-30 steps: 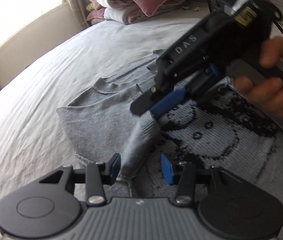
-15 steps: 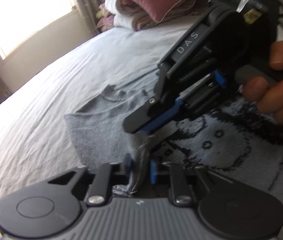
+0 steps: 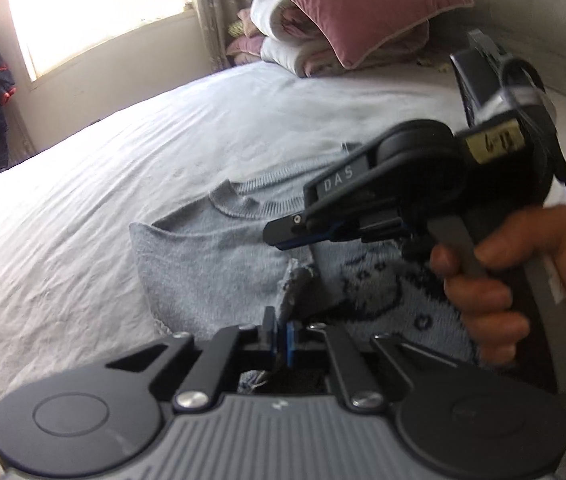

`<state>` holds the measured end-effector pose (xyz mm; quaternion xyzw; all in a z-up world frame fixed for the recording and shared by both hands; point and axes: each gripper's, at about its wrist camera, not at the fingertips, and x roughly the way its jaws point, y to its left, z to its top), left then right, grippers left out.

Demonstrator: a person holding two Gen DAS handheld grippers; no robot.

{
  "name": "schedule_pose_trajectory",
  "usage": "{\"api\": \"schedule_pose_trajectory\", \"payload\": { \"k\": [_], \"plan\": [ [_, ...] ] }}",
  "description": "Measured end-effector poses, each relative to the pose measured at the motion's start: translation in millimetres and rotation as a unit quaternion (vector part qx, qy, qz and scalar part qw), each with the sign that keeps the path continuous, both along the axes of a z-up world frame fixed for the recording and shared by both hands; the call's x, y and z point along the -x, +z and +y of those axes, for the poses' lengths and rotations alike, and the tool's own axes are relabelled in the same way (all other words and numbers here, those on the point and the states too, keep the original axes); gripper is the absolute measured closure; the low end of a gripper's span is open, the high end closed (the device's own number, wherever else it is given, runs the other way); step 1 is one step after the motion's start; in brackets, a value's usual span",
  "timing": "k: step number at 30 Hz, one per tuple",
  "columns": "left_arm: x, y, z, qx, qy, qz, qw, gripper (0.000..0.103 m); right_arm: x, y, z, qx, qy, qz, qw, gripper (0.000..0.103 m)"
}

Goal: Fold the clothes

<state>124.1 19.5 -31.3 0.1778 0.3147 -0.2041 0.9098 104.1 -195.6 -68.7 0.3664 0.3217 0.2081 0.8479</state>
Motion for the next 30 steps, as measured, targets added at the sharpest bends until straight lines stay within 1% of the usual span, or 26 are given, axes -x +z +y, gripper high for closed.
{"api": "schedule_pose_trajectory", "payload": {
  "k": [2,3,4,6,7,8,9,10,11,13,15,17,18,19,21,23,25,28,30],
  "plan": [
    [9.7,-0.1,1.9,0.002,0.006,-0.003,1.0,0.099,-0.3,0.9,0.8,0.007,-0.009,-0.004,1.0,0.098],
    [13.8,-0.6,1.7,0.005,0.01,-0.006,0.9999,0.099,-0.9,1.8,-0.2,0.009,-0.011,0.002,1.0,0.098],
    [18.2,-1.5,1.4,0.008,0.014,-0.009,0.9998,0.099,-5.9,3.1,-2.4,0.008,-0.006,0.019,1.0,0.088],
    [16.2,-1.4,1.5,0.011,0.022,-0.02,0.9995,0.099,-23.4,5.5,-6.4,-0.003,0.01,0.058,0.998,0.087],
    [13.2,-3.1,0.3,0.014,0.025,-0.026,0.9993,0.099,-28.0,5.7,-7.7,-0.014,0.018,0.072,0.997,0.081],
    [12.0,-4.4,0.1,0.017,0.028,-0.032,0.999,0.099,-28.7,4.8,-8.3,-0.031,0.027,0.08,0.996,0.07],
    [11.7,-4.5,0.9,0.02,0.028,-0.036,0.9988,0.099,-29.4,3.9,-8.9,-0.048,0.036,0.088,0.994,0.048],
    [11.9,-3.8,2.2,0.023,0.026,-0.04,0.9986,0.099,-30.1,2.9,-9.5,-0.065,0.045,0.096,0.992,0.037],
    [13.1,-2.7,3.4,0.025,0.024,-0.044,0.9984,0.099,-30.8,2.0,-10.2,-0.082,0.054,0.104,0.99,0.034],
    [16.3,-1.3,3.9,0.023,0.021,-0.05,0.9983,0.099,-32.7,1.0,-9.0,-0.108,0.07,0.12,0.984,0.033],
    [19.8,-0.2,4.4,0.02,0.016,-0.052,0.9983,0.099,-35.3,-1.3,-1.9,-0.116,0.075,0.121,0.983,0.033],
    [19.6,0.3,4.5,0.024,0.013,-0.045,0.9986,0.099,-35.4,-5.3,-1.7,-0.121,0.059,0.111,0.985,0.035],
    [18.7,0.2,4.3,0.027,0.012,-0.041,0.9987,0.099,-34.0,-5.2,-7.1,-0.119,0.043,0.096,0.987,0.047],
    [17.9,-0.1,3.7,0.032,0.012,-0.037,0.9987,0.099,-34.3,-5.9,-7.1,-0.108,0.024,0.077,0.991,0.069],
    [15.4,-1.9,0.4,0.039,0.011,-0.032,0.9987,0.099,-35.3,-6.8,-5.1,-0.056,-0.011,0.054,0.997,0.095],
    [12.9,-4.8,-4.9,0.044,0.009,-0.028,0.9986,0.099,-34.6,-4.1,-5.6,-0.021,-0.037,0.029,0.999,0.097],
    [11.1,-7.4,-13.4,0.048,0.002,-0.027,0.9985,0.099,-32.3,1.0,-6.4,0.008,-0.06,0.002,0.998,0.097],
    [13.2,-9.4,-24.1,0.056,-0.01,-0.026,0.998,0.099,-24.5,15.4,-6.3,0.056,-0.09,-0.051,0.993,0.098],
    [11.4,-11.2,-32.8,0.061,-0.017,-0.025,0.9977,0.099,-23.3,15.3,-7.4,0.073,-0.1,-0.06,0.99,0.098]
  ]
}}
